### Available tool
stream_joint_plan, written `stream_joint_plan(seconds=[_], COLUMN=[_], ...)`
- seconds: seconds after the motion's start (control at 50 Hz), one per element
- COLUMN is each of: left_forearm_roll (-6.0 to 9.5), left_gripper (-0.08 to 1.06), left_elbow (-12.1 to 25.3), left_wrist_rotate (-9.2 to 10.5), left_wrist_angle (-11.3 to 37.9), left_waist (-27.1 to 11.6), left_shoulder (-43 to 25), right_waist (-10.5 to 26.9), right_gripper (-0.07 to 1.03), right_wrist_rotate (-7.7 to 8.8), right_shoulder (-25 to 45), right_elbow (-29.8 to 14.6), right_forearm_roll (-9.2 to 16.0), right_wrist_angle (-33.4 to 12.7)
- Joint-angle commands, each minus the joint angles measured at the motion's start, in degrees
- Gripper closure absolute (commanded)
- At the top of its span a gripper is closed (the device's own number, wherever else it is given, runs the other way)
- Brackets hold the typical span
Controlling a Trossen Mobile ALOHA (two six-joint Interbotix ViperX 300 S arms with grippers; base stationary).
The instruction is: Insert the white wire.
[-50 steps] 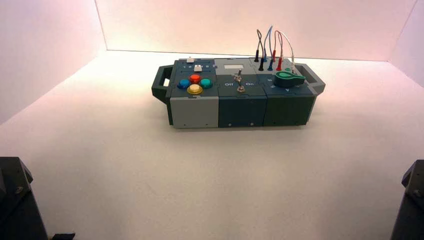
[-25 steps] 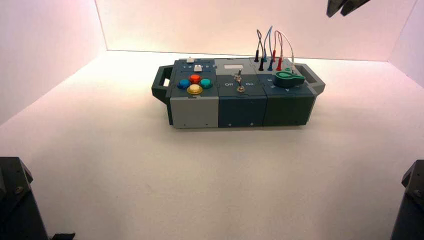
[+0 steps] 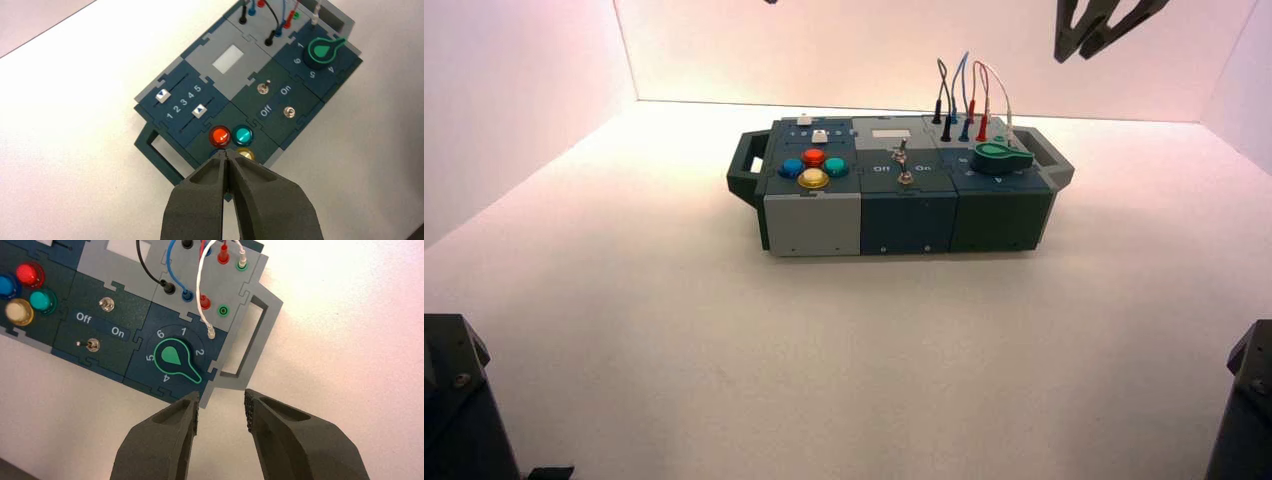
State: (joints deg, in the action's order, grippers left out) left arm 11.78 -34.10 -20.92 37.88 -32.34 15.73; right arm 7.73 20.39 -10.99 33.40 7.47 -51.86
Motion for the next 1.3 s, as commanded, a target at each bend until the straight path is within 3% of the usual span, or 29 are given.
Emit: stream_joint_plan(seconds=[0.02,0.34,1.3], left_forearm_roll=[0.09,0.18,0.18], left_gripper=[1.01,1.01,1.01], left_elbow=[0.5,0.4,0.1], left_wrist_rotate=[-0.97,-1.05,-1.14], left_wrist_angle=[-0.5,-0.3,-0.7], left_waist=[-1.4,-1.7,-1.7], left_shoulder=[1.1,0.5,0.4], right_waist=[0.4,2.2,3.1], right_gripper=[0.47,0.47,0.48], right_wrist_rotate=[1.05,2.72,3.34], right_shoulder=[0.8,6.1,17.5], right_elbow=[-2.0,-3.8,-9.7], right_forearm_roll=[0.3,0.3,-0.5], right_wrist_angle=[0.3,0.5,1.8])
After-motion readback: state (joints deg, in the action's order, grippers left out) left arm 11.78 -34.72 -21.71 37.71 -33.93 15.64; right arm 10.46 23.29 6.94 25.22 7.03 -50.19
